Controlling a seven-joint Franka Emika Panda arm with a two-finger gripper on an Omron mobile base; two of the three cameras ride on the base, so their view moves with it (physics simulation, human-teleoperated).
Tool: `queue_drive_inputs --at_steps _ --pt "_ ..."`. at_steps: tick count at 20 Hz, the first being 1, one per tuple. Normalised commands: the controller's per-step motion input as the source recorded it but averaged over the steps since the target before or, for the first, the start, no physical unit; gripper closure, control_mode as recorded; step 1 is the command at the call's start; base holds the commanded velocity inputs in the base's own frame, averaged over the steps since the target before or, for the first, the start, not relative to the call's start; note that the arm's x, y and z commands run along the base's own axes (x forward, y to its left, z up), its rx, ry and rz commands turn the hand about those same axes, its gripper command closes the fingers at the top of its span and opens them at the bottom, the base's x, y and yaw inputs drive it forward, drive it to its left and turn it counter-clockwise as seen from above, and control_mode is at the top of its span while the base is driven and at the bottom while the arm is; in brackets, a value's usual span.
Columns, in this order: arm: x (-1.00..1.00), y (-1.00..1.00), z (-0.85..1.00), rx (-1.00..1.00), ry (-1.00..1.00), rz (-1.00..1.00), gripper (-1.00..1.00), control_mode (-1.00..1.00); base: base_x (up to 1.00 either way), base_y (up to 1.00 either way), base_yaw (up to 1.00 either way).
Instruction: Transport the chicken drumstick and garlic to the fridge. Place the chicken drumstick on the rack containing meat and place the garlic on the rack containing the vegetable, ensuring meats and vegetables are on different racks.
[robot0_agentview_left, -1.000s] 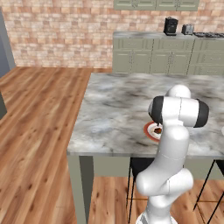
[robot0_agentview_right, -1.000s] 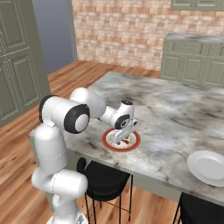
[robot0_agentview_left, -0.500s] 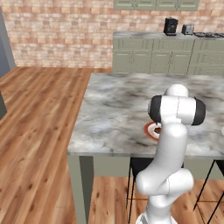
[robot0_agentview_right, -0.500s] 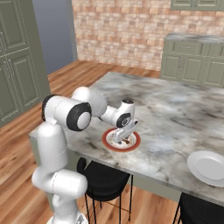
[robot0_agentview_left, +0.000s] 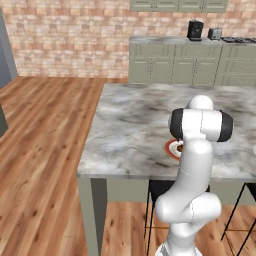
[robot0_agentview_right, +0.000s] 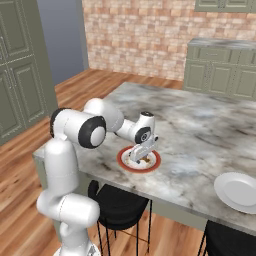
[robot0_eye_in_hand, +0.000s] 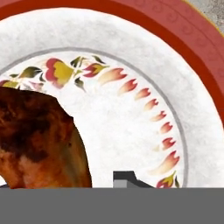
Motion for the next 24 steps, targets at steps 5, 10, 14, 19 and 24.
queue_drive_inputs --at_steps 5,10,14,19,24 --pt "-0.15 0.02 -0.05 0.0 0.0 0.0 1.0 -1.0 0.0 0.0 0.0" --pt "-0.26 0.0 0.1 0.0 0.01 -0.01 1.0 -1.0 0.0 0.0 0.0" --pt "-0.36 0.0 0.56 0.0 0.0 -0.05 1.0 -1.0 0.0 0.0 0.0" --pt "-0.45 0.02 0.83 0.0 0.0 -0.03 1.0 -1.0 0.0 0.0 0.0" --pt "-0.8 0.07 0.73 0.01 -0.04 -0.08 1.0 -1.0 0.0 0.0 0.0"
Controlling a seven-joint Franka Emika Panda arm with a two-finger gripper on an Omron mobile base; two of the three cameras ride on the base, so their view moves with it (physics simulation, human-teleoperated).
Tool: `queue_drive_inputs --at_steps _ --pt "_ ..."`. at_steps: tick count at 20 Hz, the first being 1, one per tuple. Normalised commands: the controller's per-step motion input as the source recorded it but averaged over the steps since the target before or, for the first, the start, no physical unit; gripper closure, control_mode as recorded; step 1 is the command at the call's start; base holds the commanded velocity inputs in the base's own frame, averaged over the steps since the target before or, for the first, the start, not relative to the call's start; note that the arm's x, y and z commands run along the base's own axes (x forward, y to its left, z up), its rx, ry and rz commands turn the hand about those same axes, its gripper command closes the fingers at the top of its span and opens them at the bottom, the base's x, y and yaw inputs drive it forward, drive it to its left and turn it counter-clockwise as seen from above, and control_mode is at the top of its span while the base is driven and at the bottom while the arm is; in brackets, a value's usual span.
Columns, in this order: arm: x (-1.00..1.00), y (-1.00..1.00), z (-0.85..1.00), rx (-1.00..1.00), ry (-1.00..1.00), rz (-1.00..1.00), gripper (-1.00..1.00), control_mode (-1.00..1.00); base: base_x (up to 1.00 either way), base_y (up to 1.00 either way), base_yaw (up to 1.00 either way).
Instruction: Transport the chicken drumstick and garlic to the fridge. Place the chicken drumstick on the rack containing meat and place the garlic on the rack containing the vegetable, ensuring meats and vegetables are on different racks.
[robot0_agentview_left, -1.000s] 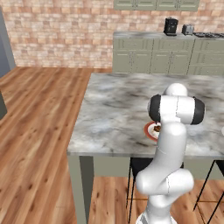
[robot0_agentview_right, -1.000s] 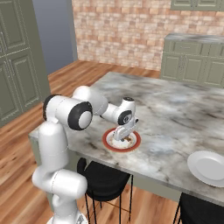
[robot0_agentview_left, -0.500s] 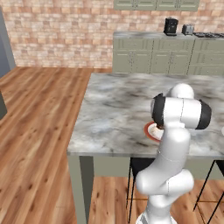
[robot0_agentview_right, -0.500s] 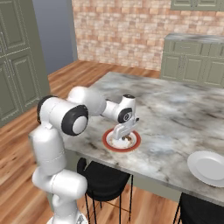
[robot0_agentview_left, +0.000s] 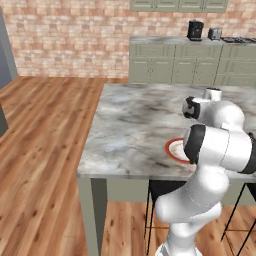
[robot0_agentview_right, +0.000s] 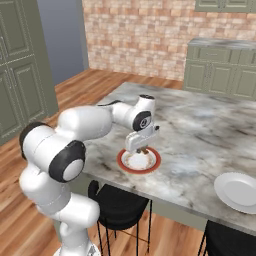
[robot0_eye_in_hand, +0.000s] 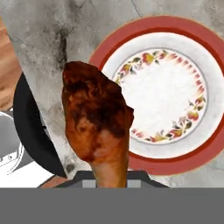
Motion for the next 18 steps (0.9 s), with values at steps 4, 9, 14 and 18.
queue_drive_inputs --at_steps 4,9,14,18 --pt "-0.8 0.3 0.36 -0.06 -0.29 -0.39 1.0 -1.0 0.0 0.0 0.0" --pt "-0.67 0.5 0.26 -0.12 -0.42 -0.6 1.0 -1.0 0.0 0.0 0.0" --pt "-0.45 0.59 0.49 -0.06 -0.4 -0.54 1.0 -1.0 0.0 0.0 0.0" --pt "-0.83 0.38 0.47 0.01 -0.32 -0.33 1.0 -1.0 0.0 0.0 0.0"
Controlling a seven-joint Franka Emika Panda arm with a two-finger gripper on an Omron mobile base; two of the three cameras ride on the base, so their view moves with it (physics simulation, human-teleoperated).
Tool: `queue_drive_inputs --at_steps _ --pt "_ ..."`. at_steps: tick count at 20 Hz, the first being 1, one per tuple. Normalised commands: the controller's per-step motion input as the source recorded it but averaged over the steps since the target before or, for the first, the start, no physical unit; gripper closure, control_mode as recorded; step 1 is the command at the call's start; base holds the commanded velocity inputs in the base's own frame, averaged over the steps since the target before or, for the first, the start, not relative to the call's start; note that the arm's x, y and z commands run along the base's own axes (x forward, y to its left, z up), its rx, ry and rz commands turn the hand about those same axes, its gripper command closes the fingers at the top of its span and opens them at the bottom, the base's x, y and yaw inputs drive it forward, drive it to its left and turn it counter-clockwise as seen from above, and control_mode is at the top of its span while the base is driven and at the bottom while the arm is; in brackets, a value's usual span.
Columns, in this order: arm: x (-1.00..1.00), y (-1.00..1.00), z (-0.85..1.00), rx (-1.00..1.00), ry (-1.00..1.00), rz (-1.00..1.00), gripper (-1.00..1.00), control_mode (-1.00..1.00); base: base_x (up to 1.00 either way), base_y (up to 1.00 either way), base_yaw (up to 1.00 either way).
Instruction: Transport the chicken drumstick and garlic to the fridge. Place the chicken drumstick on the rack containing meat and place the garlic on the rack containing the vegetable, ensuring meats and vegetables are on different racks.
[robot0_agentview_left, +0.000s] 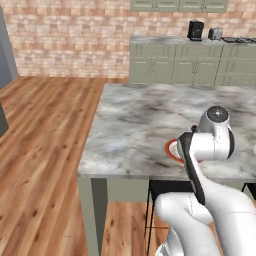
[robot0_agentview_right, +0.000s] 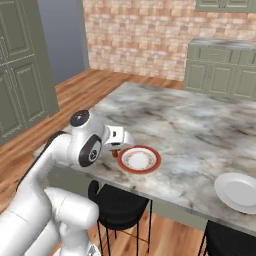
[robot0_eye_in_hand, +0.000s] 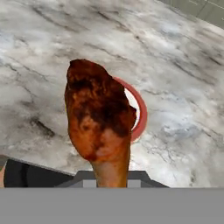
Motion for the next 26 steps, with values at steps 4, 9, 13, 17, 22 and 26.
queue_drive_inputs --at_steps 4,9,13,17,22,26 --pt "-1.0 0.18 0.52 0.07 -0.24 -0.22 1.0 -1.0 0.0 0.0 0.0" --pt "-0.97 0.06 0.95 0.06 -0.17 -0.19 1.0 -1.0 0.0 0.0 0.0" --pt "-0.87 0.14 1.0 0.08 -0.04 -0.17 1.0 -1.0 0.0 0.0 0.0" --pt "-0.9 0.24 0.86 0.12 0.0 -0.14 1.0 -1.0 0.0 0.0 0.0" --pt "-0.92 0.16 0.68 0.19 0.0 0.0 1.0 -1.0 0.0 0.0 0.0" --pt "-0.65 0.15 0.31 0.04 -0.03 0.0 1.0 -1.0 0.0 0.0 0.0"
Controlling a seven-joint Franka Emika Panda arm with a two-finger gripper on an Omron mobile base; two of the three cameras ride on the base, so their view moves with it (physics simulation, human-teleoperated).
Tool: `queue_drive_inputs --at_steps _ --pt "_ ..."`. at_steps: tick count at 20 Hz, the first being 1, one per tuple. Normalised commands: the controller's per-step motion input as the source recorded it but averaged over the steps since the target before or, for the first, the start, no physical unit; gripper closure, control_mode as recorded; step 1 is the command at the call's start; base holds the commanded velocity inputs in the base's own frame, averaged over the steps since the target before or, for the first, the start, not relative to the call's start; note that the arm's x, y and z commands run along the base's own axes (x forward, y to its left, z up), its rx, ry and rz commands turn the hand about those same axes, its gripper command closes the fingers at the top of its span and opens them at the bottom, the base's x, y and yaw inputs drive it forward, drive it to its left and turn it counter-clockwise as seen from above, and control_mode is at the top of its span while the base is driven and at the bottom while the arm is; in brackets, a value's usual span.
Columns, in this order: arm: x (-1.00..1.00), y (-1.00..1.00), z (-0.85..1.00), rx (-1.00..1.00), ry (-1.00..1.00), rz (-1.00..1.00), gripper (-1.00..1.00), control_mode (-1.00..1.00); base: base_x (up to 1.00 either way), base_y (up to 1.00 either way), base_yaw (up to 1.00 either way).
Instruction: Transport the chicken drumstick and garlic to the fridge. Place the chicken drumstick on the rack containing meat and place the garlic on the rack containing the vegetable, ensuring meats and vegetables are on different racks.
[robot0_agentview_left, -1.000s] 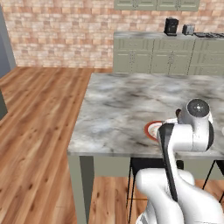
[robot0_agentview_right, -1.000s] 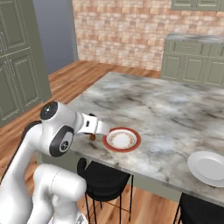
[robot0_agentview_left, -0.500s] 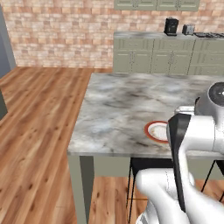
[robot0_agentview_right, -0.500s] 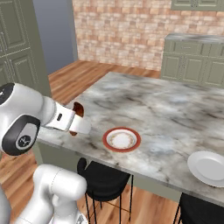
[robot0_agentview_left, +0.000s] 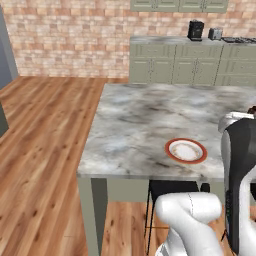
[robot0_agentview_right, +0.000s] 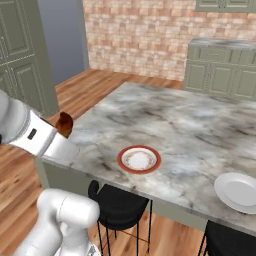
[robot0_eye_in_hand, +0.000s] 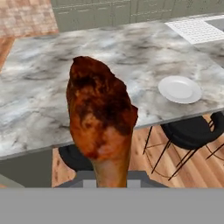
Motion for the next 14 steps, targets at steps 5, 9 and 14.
queue_drive_inputs --at_steps 5,9,14 --pt "-0.41 0.08 0.17 0.0 -0.03 0.1 1.0 -1.0 0.0 0.0 0.0" --pt "-0.38 0.06 0.39 0.0 0.0 0.11 1.0 -1.0 0.0 0.0 0.0" --pt "-0.7 0.23 0.45 0.0 -0.05 0.13 1.0 -1.0 0.0 0.0 0.0"
